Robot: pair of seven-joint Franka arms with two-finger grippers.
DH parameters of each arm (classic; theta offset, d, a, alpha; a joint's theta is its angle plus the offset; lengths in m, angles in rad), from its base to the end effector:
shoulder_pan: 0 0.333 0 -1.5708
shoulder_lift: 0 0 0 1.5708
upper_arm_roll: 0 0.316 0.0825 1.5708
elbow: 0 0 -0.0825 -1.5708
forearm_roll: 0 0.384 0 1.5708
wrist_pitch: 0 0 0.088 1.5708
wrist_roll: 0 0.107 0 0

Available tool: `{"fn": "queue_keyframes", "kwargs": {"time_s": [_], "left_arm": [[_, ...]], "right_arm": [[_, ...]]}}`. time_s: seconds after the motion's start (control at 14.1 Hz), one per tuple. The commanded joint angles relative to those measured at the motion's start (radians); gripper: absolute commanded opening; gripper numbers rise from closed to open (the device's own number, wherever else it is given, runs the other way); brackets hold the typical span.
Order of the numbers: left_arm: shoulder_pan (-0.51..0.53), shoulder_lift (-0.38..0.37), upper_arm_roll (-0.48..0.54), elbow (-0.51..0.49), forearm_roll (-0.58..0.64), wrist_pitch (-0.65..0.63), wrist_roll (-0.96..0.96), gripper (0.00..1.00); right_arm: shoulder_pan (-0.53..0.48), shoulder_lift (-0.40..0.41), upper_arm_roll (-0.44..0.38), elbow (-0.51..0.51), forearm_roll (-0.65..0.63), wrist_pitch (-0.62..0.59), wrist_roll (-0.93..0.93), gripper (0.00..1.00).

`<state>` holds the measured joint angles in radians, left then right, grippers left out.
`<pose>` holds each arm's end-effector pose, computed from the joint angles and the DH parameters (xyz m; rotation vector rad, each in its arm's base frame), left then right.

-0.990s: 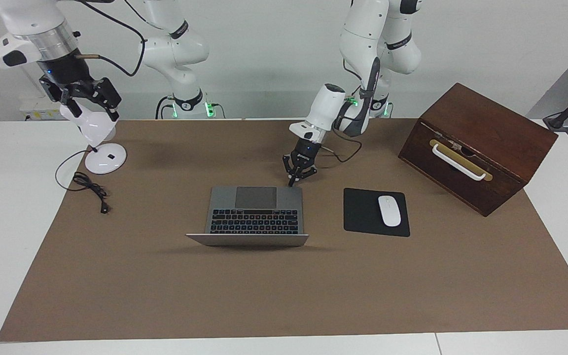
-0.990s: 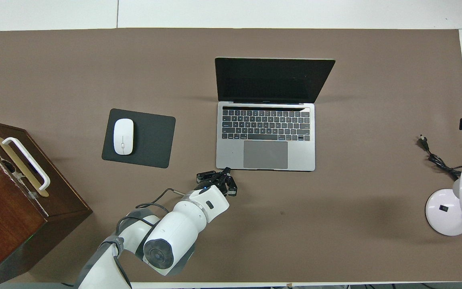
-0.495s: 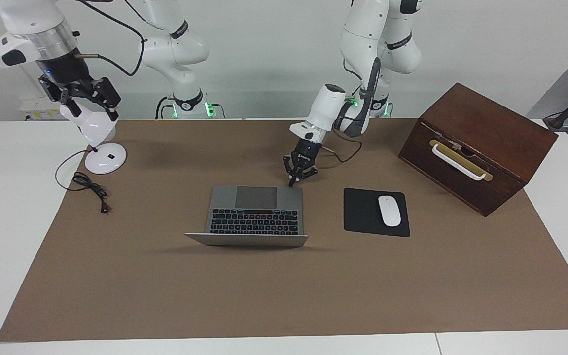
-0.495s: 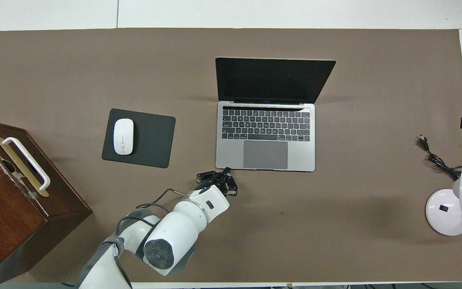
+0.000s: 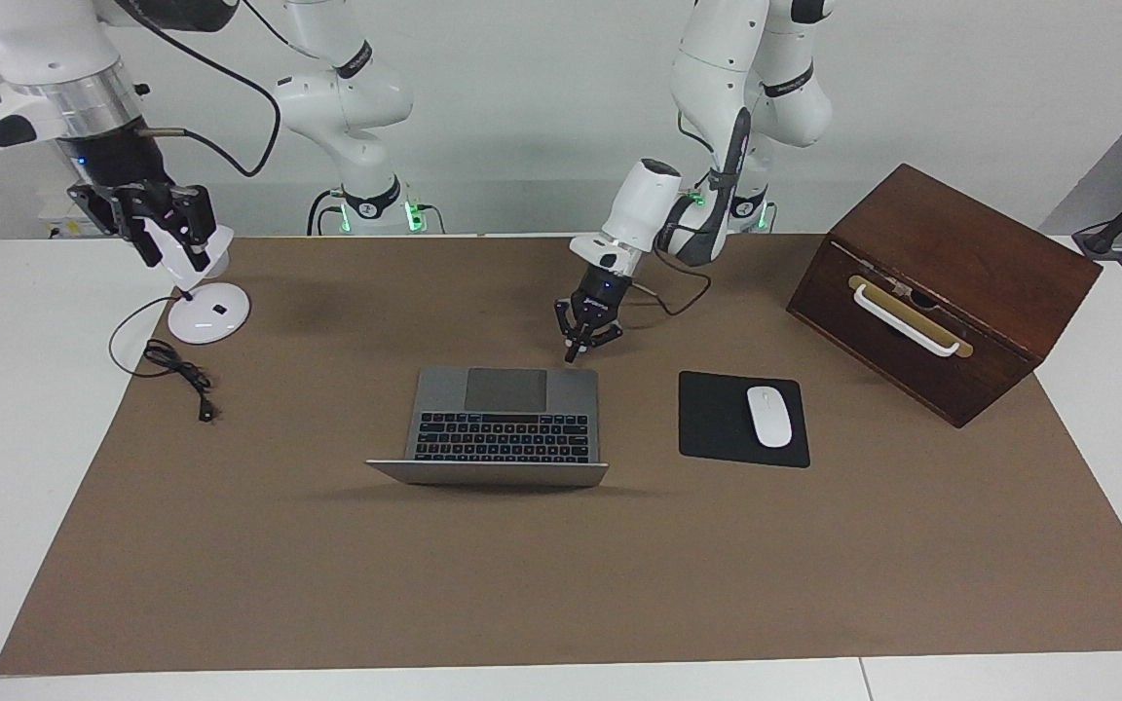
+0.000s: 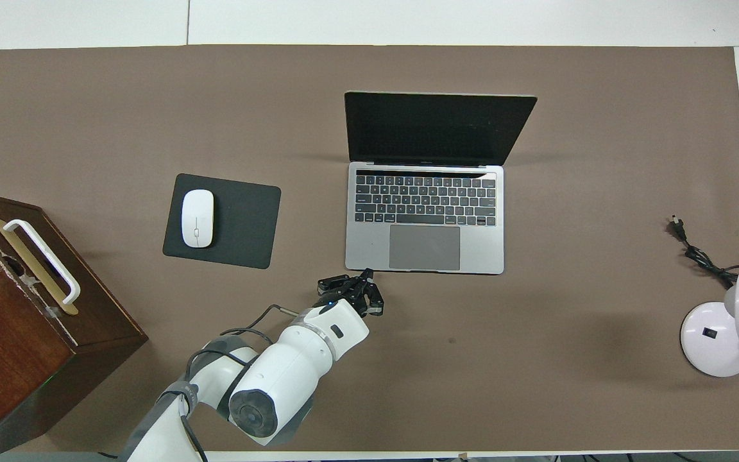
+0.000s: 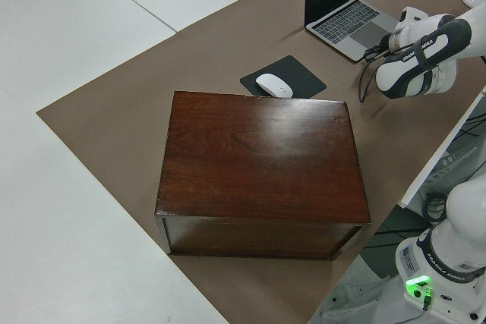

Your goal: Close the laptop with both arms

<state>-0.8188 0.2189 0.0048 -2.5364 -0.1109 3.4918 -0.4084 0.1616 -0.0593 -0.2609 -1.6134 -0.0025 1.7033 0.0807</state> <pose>0.3575 -0.3593 0.2785 2.5724 -0.3721 0.8191 0.5466 -0.0593 0.6484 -3.1090 0.2814 -0.2303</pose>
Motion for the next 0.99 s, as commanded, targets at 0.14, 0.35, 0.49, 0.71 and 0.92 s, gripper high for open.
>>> {"fn": "queue_keyframes", "kwargs": {"time_s": [0.14, 0.35, 0.49, 0.71, 0.92], "left_arm": [[0.024, -0.024, 0.009, -0.019, -0.013, 0.01, 0.01, 0.0], [0.035, -0.009, 0.009, -0.009, -0.012, 0.009, 0.013, 0.0], [0.035, 0.016, 0.008, -0.005, -0.012, 0.01, 0.014, 0.0], [0.029, 0.037, 0.006, 0.019, -0.012, 0.01, 0.014, 0.0], [0.027, 0.043, 0.008, 0.021, -0.012, 0.012, 0.014, 0.0]], "right_arm": [[-0.017, 0.07, 0.002, 0.012, 0.012, 0.119, -0.097, 0.01], [-0.022, 0.127, 0.002, 0.03, 0.018, 0.205, -0.102, 0.0], [-0.031, 0.176, 0.002, 0.064, 0.021, 0.231, -0.107, 0.0], [-0.048, 0.263, 0.006, 0.134, 0.027, 0.286, -0.124, 0.2], [-0.077, 0.35, 0.009, 0.213, 0.105, 0.315, -0.165, 0.43]]}}
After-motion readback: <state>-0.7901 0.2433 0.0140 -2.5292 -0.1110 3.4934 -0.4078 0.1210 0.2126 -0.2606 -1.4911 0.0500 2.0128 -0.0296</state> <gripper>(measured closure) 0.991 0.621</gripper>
